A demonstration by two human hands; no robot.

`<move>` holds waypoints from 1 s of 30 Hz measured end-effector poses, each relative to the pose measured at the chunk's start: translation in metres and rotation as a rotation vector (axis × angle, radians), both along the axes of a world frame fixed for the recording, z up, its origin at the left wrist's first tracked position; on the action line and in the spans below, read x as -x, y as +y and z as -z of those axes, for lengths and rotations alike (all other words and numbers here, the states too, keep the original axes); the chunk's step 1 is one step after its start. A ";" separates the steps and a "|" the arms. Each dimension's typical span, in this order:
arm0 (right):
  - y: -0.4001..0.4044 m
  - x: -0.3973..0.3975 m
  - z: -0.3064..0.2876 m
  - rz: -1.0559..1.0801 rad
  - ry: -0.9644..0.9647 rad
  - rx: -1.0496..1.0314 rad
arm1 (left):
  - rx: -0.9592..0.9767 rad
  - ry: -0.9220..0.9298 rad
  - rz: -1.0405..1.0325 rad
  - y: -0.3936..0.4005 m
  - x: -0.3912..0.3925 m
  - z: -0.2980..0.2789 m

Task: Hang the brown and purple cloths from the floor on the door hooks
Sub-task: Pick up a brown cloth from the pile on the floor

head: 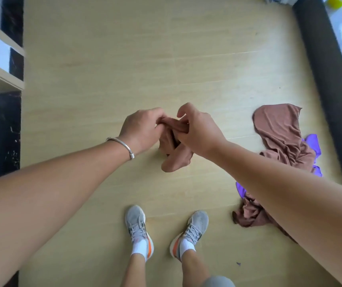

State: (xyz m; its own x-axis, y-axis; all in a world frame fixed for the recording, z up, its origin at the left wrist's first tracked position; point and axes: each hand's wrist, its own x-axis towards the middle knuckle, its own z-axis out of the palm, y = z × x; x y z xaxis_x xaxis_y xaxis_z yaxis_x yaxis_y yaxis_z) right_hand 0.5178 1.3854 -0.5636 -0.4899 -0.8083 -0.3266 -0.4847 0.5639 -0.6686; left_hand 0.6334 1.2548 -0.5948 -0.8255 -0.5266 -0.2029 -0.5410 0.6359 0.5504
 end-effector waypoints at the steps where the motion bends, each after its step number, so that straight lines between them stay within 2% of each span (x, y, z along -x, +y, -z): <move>1: -0.005 -0.010 0.008 -0.010 0.008 -0.049 | -0.005 0.003 -0.029 -0.007 -0.013 0.003; 6: -0.033 -0.069 0.051 -0.057 0.132 -0.324 | -0.009 0.136 -0.184 -0.047 -0.085 0.004; 8: -0.043 -0.092 0.061 -0.062 0.149 -0.379 | 0.019 0.130 -0.209 -0.065 -0.118 0.005; 11: -0.063 -0.120 0.064 -0.065 0.102 -0.318 | 0.068 0.026 -0.236 -0.096 -0.171 0.013; 15: -0.098 -0.150 0.059 -0.076 0.092 -0.169 | 0.048 -0.117 -0.149 -0.114 -0.215 0.031; 19: -0.120 -0.172 0.060 -0.102 0.093 -0.090 | -0.177 -0.028 -0.229 -0.096 -0.227 0.048; 22: -0.122 -0.180 0.060 -0.148 0.124 -0.118 | -0.327 0.114 -0.382 -0.080 -0.228 0.056; 24: -0.120 -0.179 0.058 -0.143 0.148 -0.148 | -0.406 0.142 -0.465 -0.075 -0.228 0.062; 30: -0.120 -0.165 0.051 -0.146 0.222 -0.192 | -0.245 -0.110 -0.120 -0.061 -0.214 0.057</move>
State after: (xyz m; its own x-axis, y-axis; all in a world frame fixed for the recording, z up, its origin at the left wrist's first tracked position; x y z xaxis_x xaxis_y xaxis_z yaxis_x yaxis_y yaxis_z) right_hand 0.6827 1.2656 -0.6144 -0.4496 -0.8094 -0.3779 -0.6917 0.5831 -0.4261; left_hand 0.8472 1.1940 -0.6518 -0.7260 -0.5436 -0.4212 -0.6695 0.4190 0.6133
